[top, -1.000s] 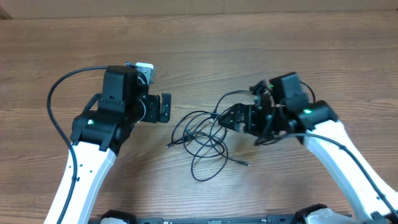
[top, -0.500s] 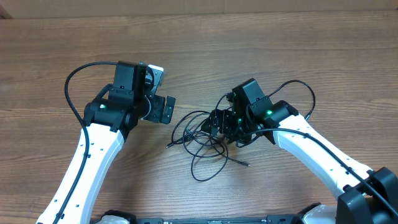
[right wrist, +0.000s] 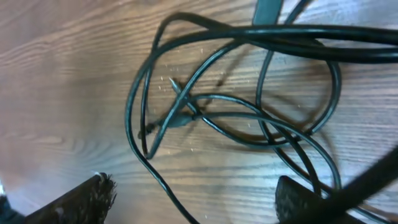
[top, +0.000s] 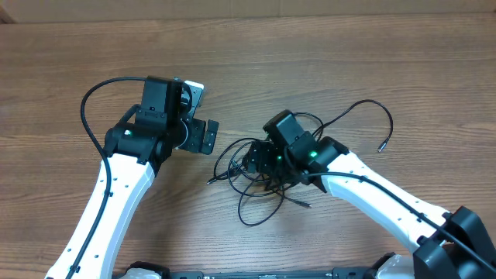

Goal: Untangle cables

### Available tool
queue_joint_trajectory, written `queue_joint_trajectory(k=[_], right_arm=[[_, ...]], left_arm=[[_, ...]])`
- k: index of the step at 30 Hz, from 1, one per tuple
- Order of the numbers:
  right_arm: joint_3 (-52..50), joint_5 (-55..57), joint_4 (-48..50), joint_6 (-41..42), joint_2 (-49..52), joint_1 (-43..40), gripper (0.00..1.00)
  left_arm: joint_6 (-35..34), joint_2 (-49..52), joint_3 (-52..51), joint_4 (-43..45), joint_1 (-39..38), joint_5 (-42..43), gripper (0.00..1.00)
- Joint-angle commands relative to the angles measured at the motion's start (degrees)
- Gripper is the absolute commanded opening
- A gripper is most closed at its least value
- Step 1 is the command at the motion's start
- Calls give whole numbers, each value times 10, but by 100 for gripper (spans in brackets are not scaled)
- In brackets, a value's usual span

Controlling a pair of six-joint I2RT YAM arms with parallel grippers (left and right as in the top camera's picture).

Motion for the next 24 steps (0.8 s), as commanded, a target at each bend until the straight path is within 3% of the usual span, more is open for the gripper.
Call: queue_joint_trajectory(k=[1,5,7,8,11,18,24], right_arm=[[-2,45,16,17,12,19,80],[-2,56,24,17,33,24,76],[-2,55,28,17,61,24,62],[-2,51,29,17,71,24,53],[-2,19,20,17,90,24,4],[-1,-5,0,11,48,24,4],[6,46,-17,-34,-134,22,4]], left_arm=[[16,3,5,1,3,-6,100],[16,3,5,1,2,-6,100],[15,3,5,1,2,-6,100],[15,3,5,1,2,-6,100],[15,3,5,1,2,-6,100],[16,3,5,1,2,-6,100],[15,3,5,1,2,-6,100]])
